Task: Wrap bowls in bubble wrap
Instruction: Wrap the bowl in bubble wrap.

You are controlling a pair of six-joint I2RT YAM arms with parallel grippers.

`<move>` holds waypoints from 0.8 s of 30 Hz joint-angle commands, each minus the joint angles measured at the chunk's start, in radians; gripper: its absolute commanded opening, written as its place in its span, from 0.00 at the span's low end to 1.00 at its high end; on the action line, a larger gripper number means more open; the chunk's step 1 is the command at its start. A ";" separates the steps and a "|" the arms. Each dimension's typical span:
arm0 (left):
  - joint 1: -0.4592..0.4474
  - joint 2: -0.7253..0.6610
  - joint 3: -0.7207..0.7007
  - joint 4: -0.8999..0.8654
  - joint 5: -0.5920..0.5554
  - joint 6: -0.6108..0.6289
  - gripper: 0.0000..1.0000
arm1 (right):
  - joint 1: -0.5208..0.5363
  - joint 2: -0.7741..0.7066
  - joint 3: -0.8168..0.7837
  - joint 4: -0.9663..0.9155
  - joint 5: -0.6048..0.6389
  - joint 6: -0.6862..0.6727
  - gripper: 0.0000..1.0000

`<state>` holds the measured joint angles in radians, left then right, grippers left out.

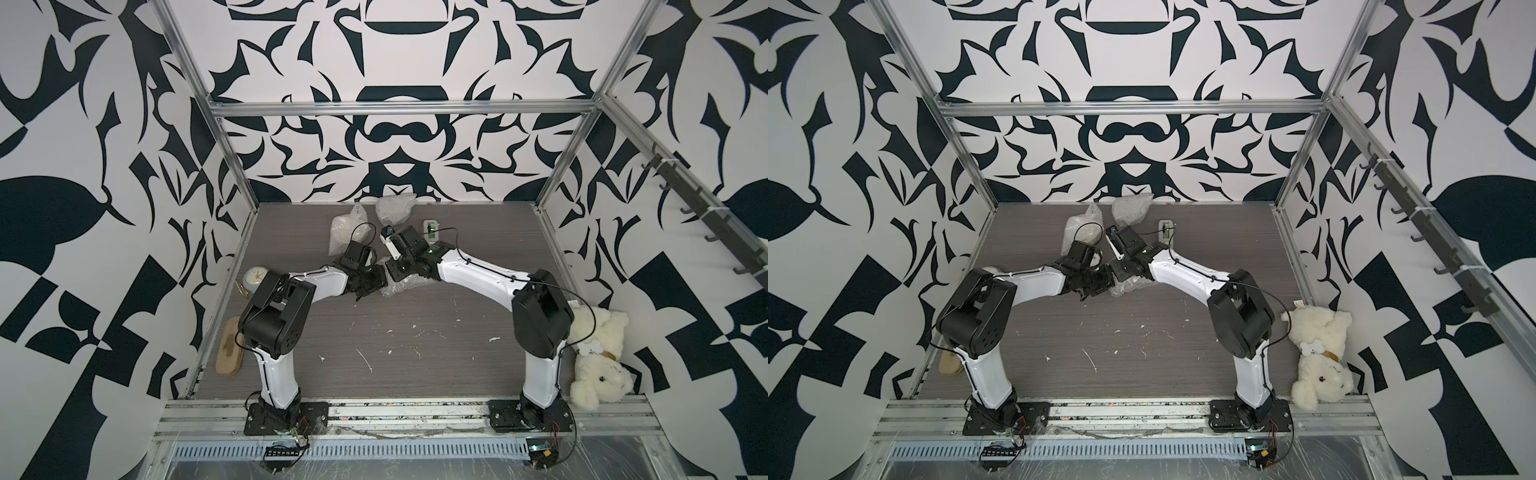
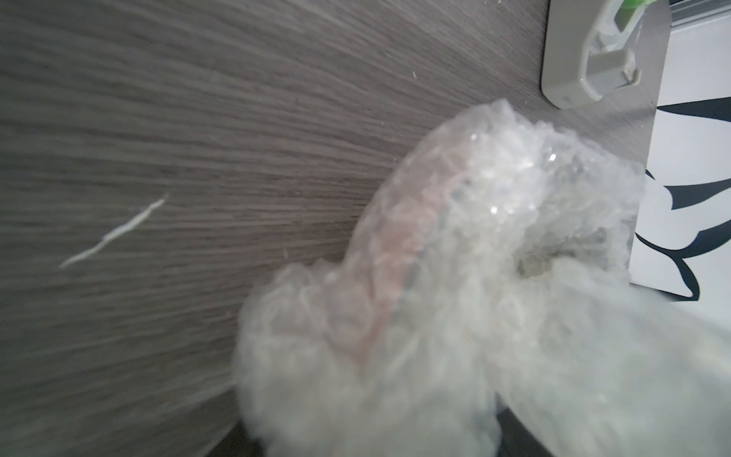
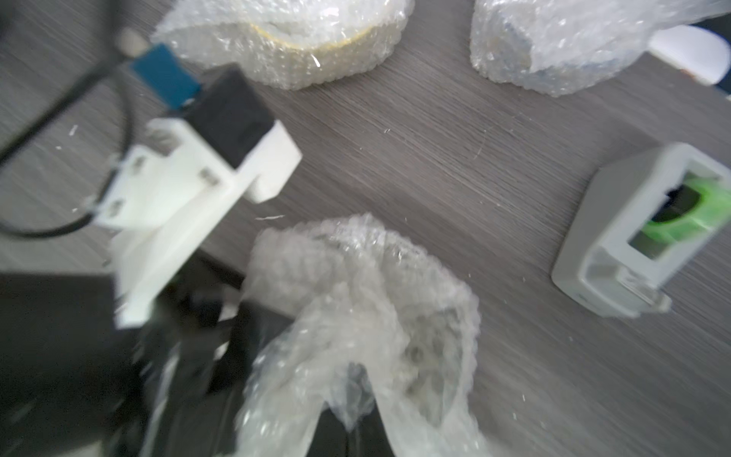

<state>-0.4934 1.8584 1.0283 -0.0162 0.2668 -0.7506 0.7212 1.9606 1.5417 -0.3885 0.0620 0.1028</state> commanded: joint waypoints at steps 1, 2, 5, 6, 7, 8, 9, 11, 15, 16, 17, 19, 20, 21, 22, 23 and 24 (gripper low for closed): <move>-0.010 0.039 -0.019 -0.077 0.000 0.019 0.58 | -0.029 0.017 0.052 0.059 -0.089 -0.020 0.00; -0.010 0.039 -0.017 -0.076 0.000 0.019 0.58 | -0.039 0.031 0.053 0.069 -0.110 -0.016 0.00; -0.010 0.046 -0.008 -0.076 0.009 0.022 0.58 | -0.062 0.076 0.069 0.077 -0.161 -0.007 0.00; -0.010 0.049 -0.006 -0.076 0.012 0.025 0.57 | -0.068 0.091 0.073 0.079 -0.173 -0.008 0.00; -0.010 0.048 -0.004 -0.076 0.012 0.028 0.57 | -0.073 0.105 0.080 0.077 -0.190 -0.006 0.00; -0.010 0.048 -0.001 -0.077 0.013 0.029 0.57 | -0.077 0.116 0.082 0.080 -0.201 -0.004 0.00; -0.011 0.049 0.001 -0.077 0.017 0.032 0.57 | -0.084 0.131 0.084 0.085 -0.219 0.002 0.00; -0.010 0.053 0.006 -0.076 0.029 0.038 0.57 | -0.094 0.164 0.097 0.090 -0.249 0.016 0.00; -0.010 0.036 -0.005 -0.067 0.030 0.032 0.56 | -0.101 0.238 0.146 0.039 -0.274 0.031 0.00; -0.008 0.023 -0.010 -0.067 0.026 0.030 0.57 | -0.101 0.249 0.151 0.026 -0.275 0.033 0.00; -0.008 0.012 -0.013 -0.069 0.020 0.028 0.57 | -0.101 0.254 0.148 0.022 -0.274 0.037 0.00; -0.005 -0.020 -0.018 -0.082 0.000 0.025 0.60 | -0.101 0.257 0.133 0.015 -0.262 0.044 0.00; -0.003 -0.035 -0.019 -0.091 -0.013 0.024 0.61 | -0.101 0.259 0.132 0.006 -0.259 0.044 0.00; 0.001 -0.052 -0.024 -0.099 -0.027 0.020 0.63 | -0.101 0.262 0.133 -0.008 -0.255 0.045 0.00; 0.004 -0.072 -0.030 -0.104 -0.043 0.014 0.65 | -0.101 0.263 0.134 -0.023 -0.250 0.045 0.00; 0.008 -0.089 -0.036 -0.108 -0.058 0.004 0.66 | -0.101 0.262 0.135 -0.034 -0.245 0.045 0.00; 0.012 -0.110 -0.049 -0.111 -0.076 -0.013 0.67 | -0.101 0.262 0.139 -0.047 -0.241 0.048 0.00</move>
<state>-0.4881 1.8141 1.0130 -0.0479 0.2295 -0.7506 0.6212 2.1834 1.6718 -0.3588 -0.2062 0.1349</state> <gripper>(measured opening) 0.664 0.045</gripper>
